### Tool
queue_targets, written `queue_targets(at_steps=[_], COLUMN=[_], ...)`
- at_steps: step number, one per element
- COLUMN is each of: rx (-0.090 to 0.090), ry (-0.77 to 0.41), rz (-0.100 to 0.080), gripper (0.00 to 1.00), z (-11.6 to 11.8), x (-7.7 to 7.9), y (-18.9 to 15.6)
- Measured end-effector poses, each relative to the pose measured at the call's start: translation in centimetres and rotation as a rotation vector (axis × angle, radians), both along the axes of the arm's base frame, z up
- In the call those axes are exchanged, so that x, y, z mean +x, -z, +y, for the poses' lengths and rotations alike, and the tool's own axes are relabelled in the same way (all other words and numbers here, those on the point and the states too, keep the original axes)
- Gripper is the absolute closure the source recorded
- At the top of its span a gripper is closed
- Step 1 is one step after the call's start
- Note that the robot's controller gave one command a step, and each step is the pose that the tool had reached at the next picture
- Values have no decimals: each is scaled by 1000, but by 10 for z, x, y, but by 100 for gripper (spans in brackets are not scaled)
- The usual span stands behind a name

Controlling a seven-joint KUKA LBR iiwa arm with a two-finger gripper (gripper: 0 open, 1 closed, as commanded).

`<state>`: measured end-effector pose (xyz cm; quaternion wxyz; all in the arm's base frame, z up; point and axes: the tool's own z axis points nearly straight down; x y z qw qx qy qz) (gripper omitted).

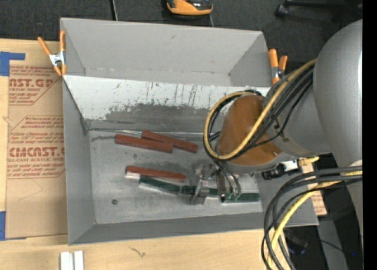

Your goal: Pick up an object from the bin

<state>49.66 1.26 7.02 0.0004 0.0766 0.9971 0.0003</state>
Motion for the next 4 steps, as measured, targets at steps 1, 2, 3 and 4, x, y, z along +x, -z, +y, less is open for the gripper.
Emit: queue_targets(at_steps=[1, 2, 3, 4], rx=[0, 0, 0, 0], ry=[0, 0, 0, 0], rz=[0, 2, 8, 10], gripper=[100, 100, 100, 100], z=[0, 0, 0, 0], x=[0, -1, -2, -3], y=[0, -4, -15, -34])
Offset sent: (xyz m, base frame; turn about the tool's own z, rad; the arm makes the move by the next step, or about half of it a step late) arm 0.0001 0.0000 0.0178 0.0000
